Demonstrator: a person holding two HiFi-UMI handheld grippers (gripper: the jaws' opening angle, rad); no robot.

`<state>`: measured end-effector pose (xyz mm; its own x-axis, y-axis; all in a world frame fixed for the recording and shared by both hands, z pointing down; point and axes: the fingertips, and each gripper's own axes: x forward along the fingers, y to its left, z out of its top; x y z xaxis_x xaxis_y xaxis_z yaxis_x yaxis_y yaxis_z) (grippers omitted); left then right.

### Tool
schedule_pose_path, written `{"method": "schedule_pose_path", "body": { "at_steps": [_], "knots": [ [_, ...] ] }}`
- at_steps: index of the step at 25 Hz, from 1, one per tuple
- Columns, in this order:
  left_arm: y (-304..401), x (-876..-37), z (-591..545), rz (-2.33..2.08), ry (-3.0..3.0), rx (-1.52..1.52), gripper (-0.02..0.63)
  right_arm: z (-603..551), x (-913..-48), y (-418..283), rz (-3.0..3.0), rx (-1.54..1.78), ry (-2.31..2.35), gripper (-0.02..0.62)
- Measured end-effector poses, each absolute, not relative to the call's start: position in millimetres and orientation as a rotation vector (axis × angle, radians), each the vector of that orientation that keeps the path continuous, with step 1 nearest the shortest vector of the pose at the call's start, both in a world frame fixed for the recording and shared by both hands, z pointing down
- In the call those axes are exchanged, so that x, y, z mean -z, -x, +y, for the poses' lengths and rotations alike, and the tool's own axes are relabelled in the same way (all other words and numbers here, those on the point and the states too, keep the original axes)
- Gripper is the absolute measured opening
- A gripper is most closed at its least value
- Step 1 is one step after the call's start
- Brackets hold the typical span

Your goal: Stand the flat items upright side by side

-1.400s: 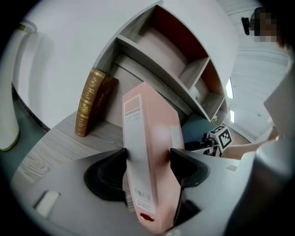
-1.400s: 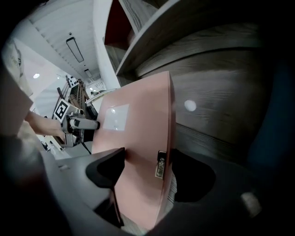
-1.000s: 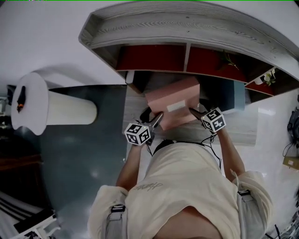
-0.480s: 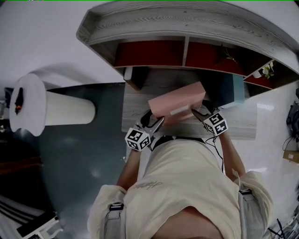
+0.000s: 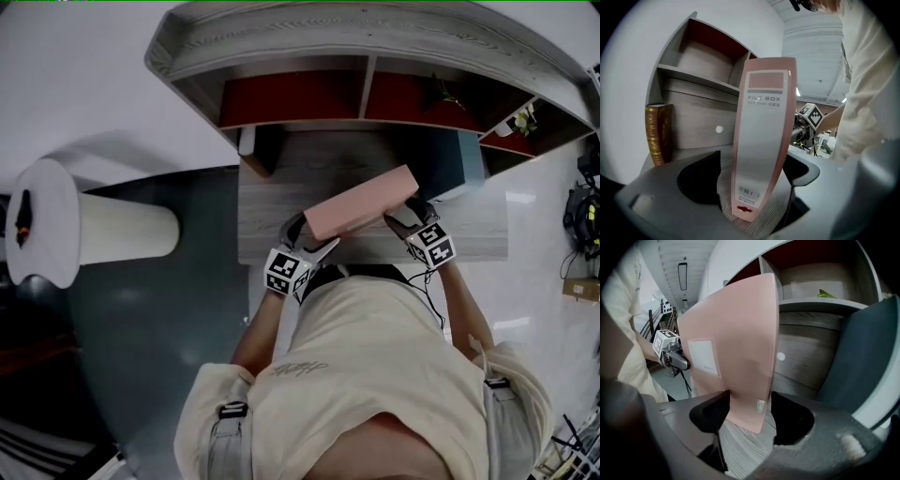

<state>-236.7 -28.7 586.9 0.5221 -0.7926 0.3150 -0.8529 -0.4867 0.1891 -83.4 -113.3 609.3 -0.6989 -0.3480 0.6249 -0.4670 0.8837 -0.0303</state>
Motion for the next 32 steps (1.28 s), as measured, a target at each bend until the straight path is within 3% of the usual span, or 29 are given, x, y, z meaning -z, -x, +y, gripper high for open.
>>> {"method": "schedule_pose_path", "body": {
  "at_steps": [3, 5, 11, 32],
  "knots": [
    [222, -589, -29, -1.285, -2.552, -0.302, 0.414, -108, -611, 76, -2.381, -0.249, -0.637, 0.276],
    [216, -588, -27, -1.245, -2.616, -0.328, 0.362, -104, -612, 73, -2.366, -0.262, -0.679, 0.276],
    [214, -588, -29, -1.269, -2.660, -0.332, 0.344, -85, -618, 56, -2.325, -0.313, -0.788, 0.276],
    [146, -593, -111, -1.552, -2.379, -0.377, 0.342, -64, -648, -66, -2.311, -0.611, -1.143, 0.276]
  ]
}}
